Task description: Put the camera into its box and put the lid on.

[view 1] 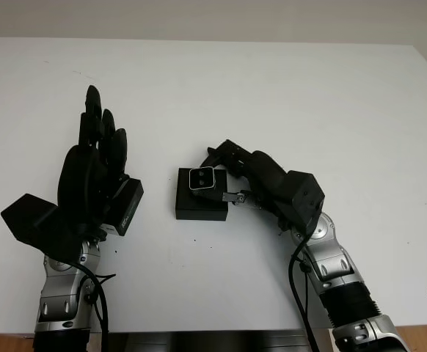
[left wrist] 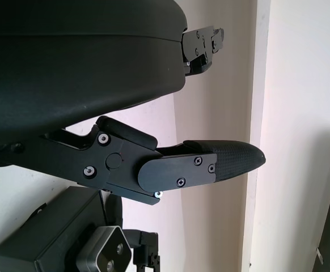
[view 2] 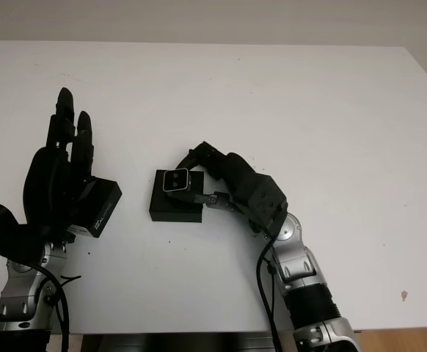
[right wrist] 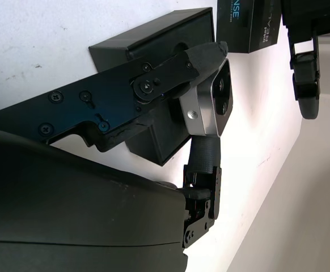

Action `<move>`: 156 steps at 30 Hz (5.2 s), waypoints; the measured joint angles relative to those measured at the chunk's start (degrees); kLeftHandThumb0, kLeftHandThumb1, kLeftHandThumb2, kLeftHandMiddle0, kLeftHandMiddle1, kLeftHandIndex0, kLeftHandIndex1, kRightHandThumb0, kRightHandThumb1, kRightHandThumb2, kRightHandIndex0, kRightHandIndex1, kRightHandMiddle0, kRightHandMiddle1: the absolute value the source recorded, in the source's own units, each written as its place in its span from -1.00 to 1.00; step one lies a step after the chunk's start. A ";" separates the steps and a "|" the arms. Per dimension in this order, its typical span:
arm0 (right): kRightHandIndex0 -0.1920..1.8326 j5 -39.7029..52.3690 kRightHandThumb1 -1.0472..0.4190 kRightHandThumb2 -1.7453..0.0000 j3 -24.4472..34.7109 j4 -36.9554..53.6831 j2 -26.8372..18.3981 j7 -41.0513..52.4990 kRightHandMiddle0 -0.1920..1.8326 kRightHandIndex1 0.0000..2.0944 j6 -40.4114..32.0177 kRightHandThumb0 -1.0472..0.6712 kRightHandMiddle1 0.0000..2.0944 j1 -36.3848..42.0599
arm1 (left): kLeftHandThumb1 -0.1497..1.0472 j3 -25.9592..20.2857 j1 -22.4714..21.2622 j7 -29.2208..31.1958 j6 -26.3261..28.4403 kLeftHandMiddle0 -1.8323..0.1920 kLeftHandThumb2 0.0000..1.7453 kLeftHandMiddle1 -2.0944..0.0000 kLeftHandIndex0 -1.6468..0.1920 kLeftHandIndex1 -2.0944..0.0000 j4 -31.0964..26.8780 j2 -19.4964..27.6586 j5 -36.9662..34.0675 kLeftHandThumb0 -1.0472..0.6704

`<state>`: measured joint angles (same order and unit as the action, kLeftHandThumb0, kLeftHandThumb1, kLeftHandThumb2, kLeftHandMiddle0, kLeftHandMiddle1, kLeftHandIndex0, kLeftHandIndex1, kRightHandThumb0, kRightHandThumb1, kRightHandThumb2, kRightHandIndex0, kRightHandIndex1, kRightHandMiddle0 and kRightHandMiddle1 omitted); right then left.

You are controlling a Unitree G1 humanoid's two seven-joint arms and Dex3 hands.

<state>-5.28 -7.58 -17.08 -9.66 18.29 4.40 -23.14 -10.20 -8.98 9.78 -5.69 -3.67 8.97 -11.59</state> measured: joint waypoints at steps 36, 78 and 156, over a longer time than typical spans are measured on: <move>-0.54 0.12 -0.91 0.94 -1.05 -0.07 1.21 0.24 -0.49 -0.95 -0.33 -0.41 0.64 0.03 | 1.00 0.01 0.01 -0.05 -0.08 1.00 -0.42 1.00 1.00 1.00 0.00 -0.07 0.03 -0.63; -0.82 2.59 -0.98 0.91 -0.22 6.09 -0.92 4.17 -0.80 -0.95 -11.02 -0.62 -0.41 -0.13 | 1.00 0.09 0.18 -0.35 0.05 1.00 -0.42 1.00 1.00 1.00 -0.22 -0.05 0.30 -0.64; -0.62 12.89 -1.00 0.35 14.87 15.31 -0.35 -10.27 -0.89 -0.92 -11.26 -0.39 -0.20 4.34 | 0.68 12.83 -9.13 27.69 -9.23 0.85 -0.94 0.94 0.92 0.93 14.59 48.68 33.00 -0.64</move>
<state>7.62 7.30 -1.78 -10.01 8.01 -6.86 -18.80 2.63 -18.11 37.47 -14.92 10.92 57.65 21.40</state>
